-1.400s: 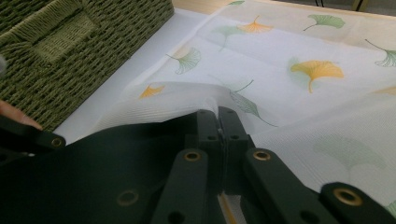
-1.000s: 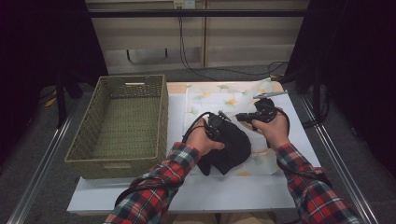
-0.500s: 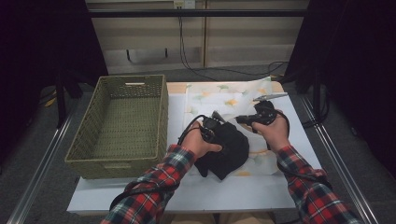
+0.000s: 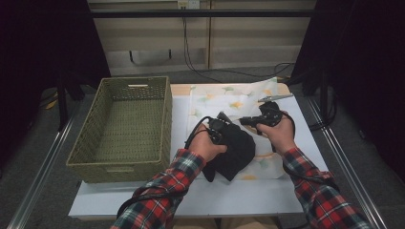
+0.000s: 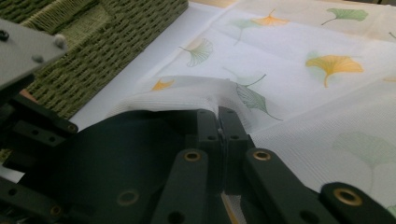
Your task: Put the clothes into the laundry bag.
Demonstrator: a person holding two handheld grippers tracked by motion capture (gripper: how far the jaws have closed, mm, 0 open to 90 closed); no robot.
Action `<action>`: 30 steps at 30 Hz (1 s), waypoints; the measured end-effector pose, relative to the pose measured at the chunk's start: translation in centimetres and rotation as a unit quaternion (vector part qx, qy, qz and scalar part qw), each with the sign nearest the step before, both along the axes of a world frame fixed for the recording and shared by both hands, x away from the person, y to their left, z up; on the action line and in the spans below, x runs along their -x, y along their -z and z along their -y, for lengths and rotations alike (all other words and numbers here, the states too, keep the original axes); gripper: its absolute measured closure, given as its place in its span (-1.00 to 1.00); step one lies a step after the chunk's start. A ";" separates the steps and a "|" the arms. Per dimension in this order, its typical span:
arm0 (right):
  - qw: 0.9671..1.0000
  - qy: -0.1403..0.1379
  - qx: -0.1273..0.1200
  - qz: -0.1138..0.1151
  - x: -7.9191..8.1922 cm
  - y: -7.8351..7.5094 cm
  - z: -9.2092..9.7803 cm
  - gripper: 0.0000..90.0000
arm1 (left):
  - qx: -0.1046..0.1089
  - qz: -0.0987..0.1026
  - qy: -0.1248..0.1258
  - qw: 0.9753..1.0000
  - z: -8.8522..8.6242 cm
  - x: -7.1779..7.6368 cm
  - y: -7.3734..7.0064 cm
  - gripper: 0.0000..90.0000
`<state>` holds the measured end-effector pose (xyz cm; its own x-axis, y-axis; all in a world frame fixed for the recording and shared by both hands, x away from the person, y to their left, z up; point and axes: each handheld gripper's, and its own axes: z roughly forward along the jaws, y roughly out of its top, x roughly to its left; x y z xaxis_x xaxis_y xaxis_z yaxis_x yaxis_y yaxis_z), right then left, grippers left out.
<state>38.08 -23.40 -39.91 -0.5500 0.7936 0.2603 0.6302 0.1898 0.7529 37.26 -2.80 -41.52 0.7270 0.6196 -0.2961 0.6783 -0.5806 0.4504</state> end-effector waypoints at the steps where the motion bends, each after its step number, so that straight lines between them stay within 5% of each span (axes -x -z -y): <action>1: 1.000 -0.002 -0.002 0.000 0.0 0.0 0.0 0.99 | 0.007 0.002 -0.012 1.000 0.0 0.0 -0.1 0.56; 12: 1.000 -0.007 -0.005 0.003 0.0 -0.4 -0.4 0.99 | 0.030 0.035 -0.038 0.998 -0.1 -0.8 -0.1 0.55; 17: 1.000 -0.010 -0.003 0.003 0.0 -0.3 -0.5 1.00 | 0.027 0.028 -0.049 0.998 -0.1 -1.2 0.6 0.48; 30: 1.000 -0.010 0.000 -0.002 0.3 0.6 0.0 0.99 | 0.011 -0.004 -0.047 0.999 -1.1 -1.1 0.4 -0.35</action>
<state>37.80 -23.40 -40.55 -0.5648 0.7823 0.2627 0.6288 0.2017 0.7510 38.34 -1.73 -41.93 0.6642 0.6779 -0.3153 0.7323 -0.5052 0.4567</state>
